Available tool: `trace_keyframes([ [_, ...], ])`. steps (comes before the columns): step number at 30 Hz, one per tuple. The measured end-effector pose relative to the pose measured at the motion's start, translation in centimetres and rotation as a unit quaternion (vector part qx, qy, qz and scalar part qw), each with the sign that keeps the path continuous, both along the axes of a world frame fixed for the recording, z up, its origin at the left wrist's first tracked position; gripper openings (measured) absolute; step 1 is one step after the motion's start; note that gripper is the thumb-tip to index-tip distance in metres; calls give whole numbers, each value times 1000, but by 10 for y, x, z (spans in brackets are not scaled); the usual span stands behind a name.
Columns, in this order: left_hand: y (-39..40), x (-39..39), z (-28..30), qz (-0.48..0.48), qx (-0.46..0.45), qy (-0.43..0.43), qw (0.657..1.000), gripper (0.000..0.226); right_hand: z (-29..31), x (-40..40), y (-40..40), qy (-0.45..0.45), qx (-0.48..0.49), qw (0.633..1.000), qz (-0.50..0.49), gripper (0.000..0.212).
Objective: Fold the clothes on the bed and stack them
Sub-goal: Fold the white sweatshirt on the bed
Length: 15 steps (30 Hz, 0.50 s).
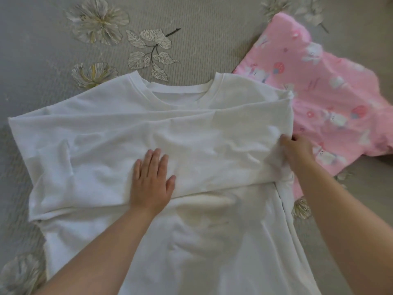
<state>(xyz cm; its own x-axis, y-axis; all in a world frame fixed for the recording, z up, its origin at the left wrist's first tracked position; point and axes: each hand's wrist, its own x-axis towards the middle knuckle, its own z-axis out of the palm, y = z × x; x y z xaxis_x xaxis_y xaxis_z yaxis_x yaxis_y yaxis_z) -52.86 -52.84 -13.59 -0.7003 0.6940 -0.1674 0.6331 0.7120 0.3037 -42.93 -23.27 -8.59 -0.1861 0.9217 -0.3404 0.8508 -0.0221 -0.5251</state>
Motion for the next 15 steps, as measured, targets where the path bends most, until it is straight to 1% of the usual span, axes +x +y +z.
trace_keyframes([
  [1, -1, 1, -3, -3, -7, 6, 1000, 54, -4, -3, 4, 15, 2, 1000, -18, 18],
  [3, 0, 0, -8, -1, -11, 19, 1000, 55, -12, -9, 13, 32, 49, 998, -36, 27],
  [5, 3, 1, -11, 6, -15, 27, 999, 55, -18, -13, 17, 10, 96, 995, -40, 33],
  [6, 3, 1, -12, 9, -14, 31, 999, 55, -22, -13, 17, -1, 105, 994, -41, 35],
  [9, 3, 2, -12, 25, 2, 49, 998, 55, -30, -11, 18, -48, 99, 993, -50, 34],
  [10, 4, 2, -11, 30, 6, 56, 998, 55, -28, -12, 19, -49, 109, 992, -40, 32],
  [11, 5, 1, -10, 32, 5, 60, 998, 54, -24, -13, 22, -40, 135, 990, -7, 33],
  [12, 5, 1, -11, 31, 3, 62, 998, 54, -20, -16, 25, -27, 173, 983, 58, 36],
  [14, 5, 1, -12, 25, -2, 66, 998, 54, -10, -22, 34, -26, 249, 942, 224, 45],
  [15, 6, 1, -13, 23, -5, 67, 997, 54, -6, -27, 41, -35, 268, 919, 286, 44],
])
